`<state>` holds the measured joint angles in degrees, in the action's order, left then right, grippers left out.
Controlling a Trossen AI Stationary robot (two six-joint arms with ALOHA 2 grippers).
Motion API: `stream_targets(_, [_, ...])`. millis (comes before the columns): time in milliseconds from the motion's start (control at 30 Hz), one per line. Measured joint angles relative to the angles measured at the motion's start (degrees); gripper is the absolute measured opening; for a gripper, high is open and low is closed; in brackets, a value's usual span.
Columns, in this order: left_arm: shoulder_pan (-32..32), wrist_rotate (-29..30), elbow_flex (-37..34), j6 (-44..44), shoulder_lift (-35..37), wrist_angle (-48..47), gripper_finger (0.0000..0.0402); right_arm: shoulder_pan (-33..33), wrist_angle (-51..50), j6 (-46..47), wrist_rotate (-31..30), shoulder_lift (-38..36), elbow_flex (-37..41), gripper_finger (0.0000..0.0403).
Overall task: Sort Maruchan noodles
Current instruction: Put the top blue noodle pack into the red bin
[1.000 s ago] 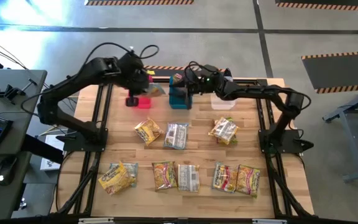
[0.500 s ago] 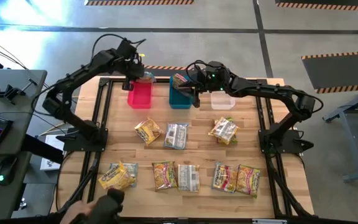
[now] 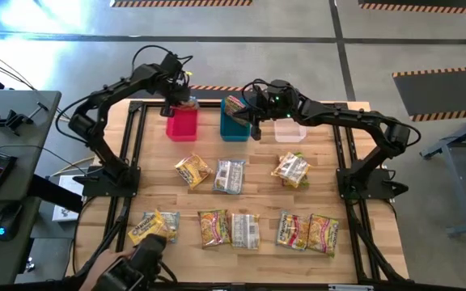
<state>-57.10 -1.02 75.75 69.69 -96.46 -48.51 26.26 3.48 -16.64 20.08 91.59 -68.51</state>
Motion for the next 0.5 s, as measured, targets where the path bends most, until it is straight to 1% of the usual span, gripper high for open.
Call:
stream_targets(300, [-0.7,-0.1,0.0,-0.2,-3.2,2.2,0.0067,0.0,-1.0,0.0,0.0,0.0,0.0,0.0002])
stream_targets(400, [-0.6,0.8,-0.1,-0.3,-3.3,2.1,0.0067,0.0,-1.1,0.0,0.0,0.0,0.0,0.0002])
stream_targets(500, [-0.7,3.0,-0.2,-0.4,-2.7,2.2,0.0067,0.0,-1.1,0.0,0.0,0.0,0.0,0.0002])
